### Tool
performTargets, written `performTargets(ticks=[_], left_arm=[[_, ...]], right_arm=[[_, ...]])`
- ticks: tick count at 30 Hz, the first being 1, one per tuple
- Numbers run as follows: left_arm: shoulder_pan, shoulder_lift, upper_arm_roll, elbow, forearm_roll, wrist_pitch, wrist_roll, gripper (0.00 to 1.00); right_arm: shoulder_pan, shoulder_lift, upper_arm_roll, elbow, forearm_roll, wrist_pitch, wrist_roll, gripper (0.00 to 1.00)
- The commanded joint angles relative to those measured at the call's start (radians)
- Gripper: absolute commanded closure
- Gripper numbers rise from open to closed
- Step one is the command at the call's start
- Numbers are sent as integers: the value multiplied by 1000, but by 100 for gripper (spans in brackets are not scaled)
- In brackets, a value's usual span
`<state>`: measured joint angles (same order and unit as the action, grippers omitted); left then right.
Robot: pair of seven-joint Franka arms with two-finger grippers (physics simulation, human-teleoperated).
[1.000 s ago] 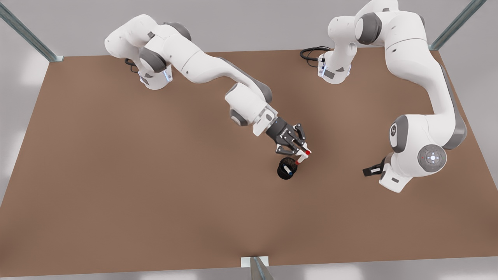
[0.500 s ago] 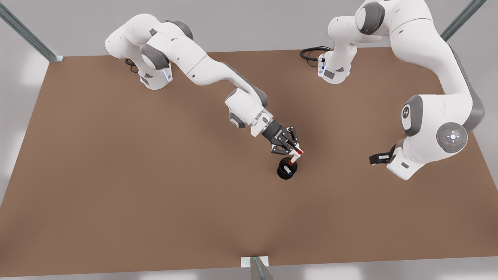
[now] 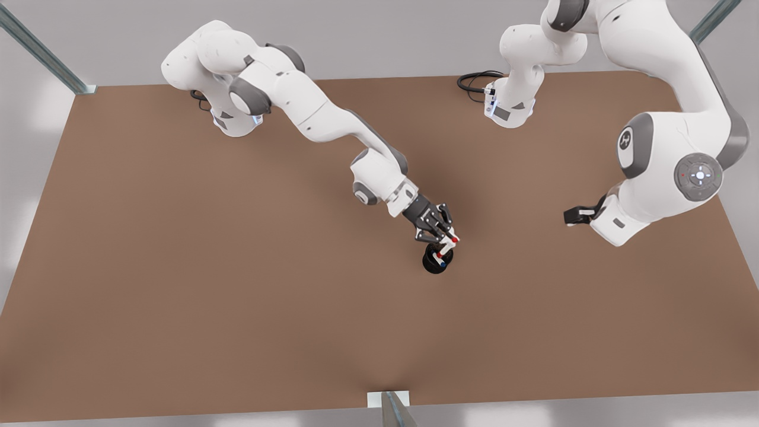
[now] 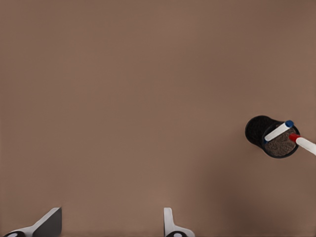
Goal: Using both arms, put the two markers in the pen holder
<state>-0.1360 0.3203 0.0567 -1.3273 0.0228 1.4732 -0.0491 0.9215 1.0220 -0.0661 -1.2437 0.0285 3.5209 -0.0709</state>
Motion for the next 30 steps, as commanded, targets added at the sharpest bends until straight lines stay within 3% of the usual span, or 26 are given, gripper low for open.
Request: performTargets(ticks=[1,2,3,7,9,12,14,16,18,20,25,30], left_arm=[[-4,2,0,0,0,-2,51,0],[-4,2,0,0,0,-2,51,0],[-4,5,0,0,0,-2,51,0],[-4,6,0,0,0,-2,51,0],[-5,8,0,0,0,-2,51,0],[-11,8,0,2,-3,-7,48,0],[-11,8,0,3,-3,-7,51,0],[-24,8,0,7,-3,-10,49,0],[-24,25,0,10,2,-10,49,0],[-22,31,0,11,0,-10,49,0],[-22,31,0,11,-1,-11,46,0],[-24,45,0,16,5,-30,46,0]], right_arm=[[0,3,0,1,4,-2,-15,75],[0,3,0,1,5,-2,-15,11],[0,1,-1,1,4,-2,-15,0],[-10,-10,-3,3,4,-2,-23,0],[-39,-146,-132,-2,7,-123,-24,2],[-182,-485,-150,0,31,-931,-3,2],[-400,-690,-130,-14,33,-1493,9,0],[-634,-824,-15,-100,-10,-1728,8,0],[-891,-1019,161,-407,-73,-1772,68,0],[-891,-1013,157,-427,-73,-1866,137,0],[-883,-999,137,-396,-94,-1898,129,0],[-852,-798,138,-83,-94,-2018,121,0]])
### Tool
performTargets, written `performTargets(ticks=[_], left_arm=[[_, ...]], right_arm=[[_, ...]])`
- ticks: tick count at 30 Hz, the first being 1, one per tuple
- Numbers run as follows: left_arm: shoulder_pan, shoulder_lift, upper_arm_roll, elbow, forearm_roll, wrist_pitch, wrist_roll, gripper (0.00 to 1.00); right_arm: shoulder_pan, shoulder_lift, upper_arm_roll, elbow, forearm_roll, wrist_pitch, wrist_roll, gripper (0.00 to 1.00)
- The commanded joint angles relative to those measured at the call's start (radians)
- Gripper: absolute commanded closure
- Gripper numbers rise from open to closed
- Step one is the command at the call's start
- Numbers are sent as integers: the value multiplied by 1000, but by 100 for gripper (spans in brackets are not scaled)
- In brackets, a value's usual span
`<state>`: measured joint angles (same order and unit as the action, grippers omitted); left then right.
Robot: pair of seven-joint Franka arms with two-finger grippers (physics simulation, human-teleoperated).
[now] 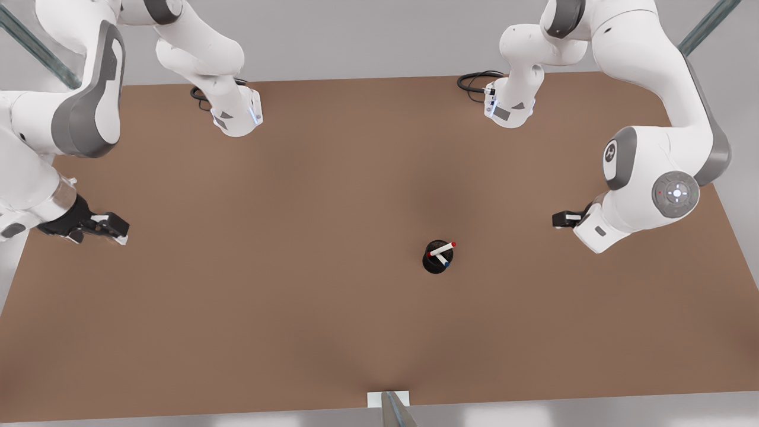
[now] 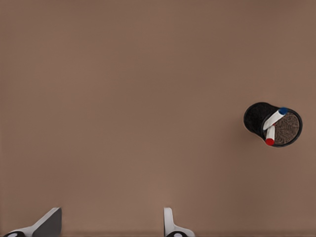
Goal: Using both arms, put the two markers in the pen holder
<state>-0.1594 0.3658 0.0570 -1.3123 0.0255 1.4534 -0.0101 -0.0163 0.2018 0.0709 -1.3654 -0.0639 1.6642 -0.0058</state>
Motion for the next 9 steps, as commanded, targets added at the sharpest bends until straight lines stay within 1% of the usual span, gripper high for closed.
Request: performTargets(ticks=[1,9], left_arm=[[0,-1,0,1,1,-10,7,0],[0,-1,0,1,-1,-10,7,0]], right_arm=[[91,27,1,40,-2,-161,56,0],[96,27,0,40,-2,-161,53,2]])
